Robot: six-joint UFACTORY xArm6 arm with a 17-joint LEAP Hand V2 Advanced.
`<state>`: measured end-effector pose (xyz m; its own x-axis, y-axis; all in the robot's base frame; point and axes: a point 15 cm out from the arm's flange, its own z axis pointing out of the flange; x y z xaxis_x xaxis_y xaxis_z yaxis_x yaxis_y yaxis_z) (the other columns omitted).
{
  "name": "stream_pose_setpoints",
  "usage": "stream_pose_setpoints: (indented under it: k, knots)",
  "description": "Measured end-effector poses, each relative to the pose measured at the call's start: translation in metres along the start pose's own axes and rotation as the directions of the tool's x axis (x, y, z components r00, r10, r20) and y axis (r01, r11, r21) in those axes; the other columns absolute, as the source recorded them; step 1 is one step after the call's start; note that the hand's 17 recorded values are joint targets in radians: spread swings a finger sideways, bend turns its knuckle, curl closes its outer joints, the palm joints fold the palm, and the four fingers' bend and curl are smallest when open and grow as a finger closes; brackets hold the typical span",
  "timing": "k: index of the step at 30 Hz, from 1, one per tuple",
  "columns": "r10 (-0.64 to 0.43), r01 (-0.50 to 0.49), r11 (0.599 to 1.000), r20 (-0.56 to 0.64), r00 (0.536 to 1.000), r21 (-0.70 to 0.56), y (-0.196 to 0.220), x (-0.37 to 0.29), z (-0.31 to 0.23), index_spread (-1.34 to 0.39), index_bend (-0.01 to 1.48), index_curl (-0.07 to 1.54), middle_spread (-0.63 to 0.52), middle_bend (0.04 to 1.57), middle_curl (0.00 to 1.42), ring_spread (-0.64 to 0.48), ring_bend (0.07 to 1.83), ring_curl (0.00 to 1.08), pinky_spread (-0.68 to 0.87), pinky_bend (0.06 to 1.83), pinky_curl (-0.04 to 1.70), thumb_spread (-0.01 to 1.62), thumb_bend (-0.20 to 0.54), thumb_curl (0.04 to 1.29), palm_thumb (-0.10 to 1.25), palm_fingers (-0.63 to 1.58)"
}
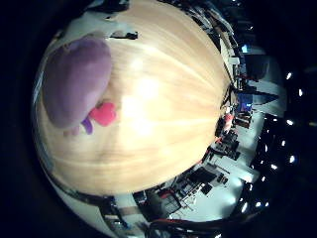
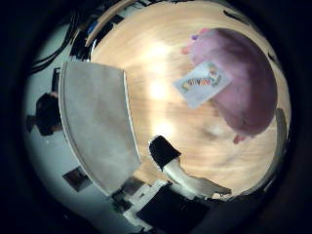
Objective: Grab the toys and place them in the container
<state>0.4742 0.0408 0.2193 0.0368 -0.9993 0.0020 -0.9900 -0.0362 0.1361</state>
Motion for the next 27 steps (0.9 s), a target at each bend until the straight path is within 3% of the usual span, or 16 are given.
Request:
stream_pose_setpoints:
  k: [8, 17, 27]
  knots:
    - [0.004, -0.004, 1.0, 0.001, 1.0, 0.012, -0.007, 0.004, 0.011, -0.42, 0.15, 0.27, -0.1, 0.29, 0.38, -0.07, 0.78, 0.24, 0.23, 0.99, 0.11, 1.04, 0.015, 0.3, 0.4, 0.33]
    - [0.019, -0.019, 1.0, 0.006, 1.0, -0.002, -0.007, 0.009, 0.02, -0.45, 0.14, 0.24, -0.29, 0.39, 0.43, -0.3, 1.03, 0.33, -0.29, 1.29, 0.2, 1.14, 0.119, 0.36, 0.76, 0.7]
    - [0.04, -0.04, 0.999, 0.016, 0.999, 0.021, -0.015, 0.015, 0.023, -0.5, 0.2, 0.28, -0.44, 0.59, 0.56, -0.38, 1.16, 0.42, -0.47, 1.28, 0.25, 1.13, 0.167, 0.41, 1.01, 0.97]
